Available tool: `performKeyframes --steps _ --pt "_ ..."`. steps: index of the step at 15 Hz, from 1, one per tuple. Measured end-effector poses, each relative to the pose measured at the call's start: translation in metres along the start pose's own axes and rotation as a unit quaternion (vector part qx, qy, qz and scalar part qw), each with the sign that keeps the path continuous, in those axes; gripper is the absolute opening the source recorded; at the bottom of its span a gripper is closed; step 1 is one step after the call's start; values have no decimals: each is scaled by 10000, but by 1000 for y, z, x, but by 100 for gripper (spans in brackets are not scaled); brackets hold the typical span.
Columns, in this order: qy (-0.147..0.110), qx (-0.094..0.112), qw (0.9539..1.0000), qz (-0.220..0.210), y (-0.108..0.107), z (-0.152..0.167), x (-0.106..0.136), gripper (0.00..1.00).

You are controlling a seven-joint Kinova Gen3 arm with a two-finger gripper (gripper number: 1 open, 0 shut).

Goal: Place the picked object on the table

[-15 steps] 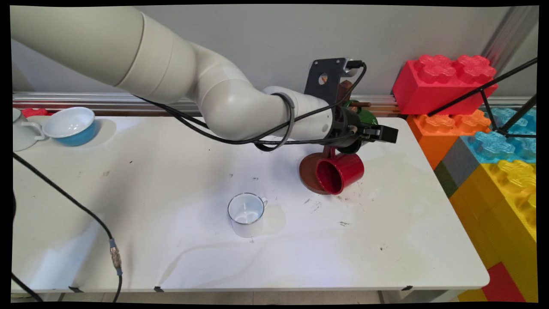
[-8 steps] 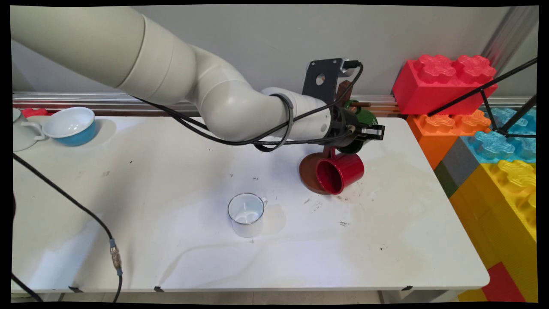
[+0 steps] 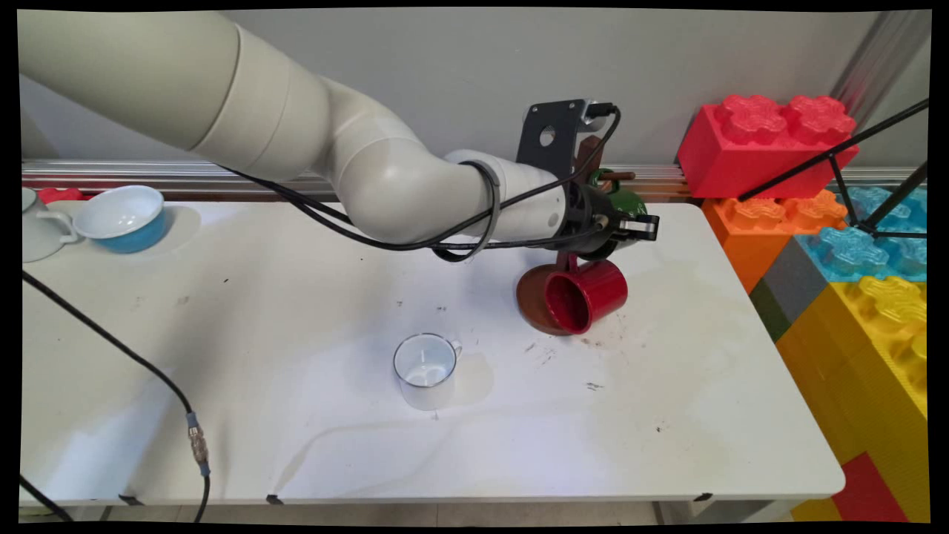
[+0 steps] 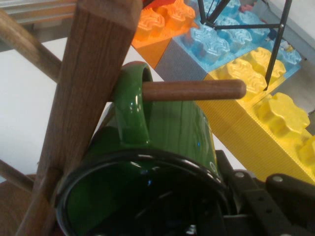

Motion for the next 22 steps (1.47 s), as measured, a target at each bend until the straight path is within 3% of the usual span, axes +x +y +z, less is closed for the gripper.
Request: performKeyframes --steps 9,22 --pt "-18 -100 9999 7 -1 -11 0 0" --pt "15 -548 9985 87 13 -28 5 0"
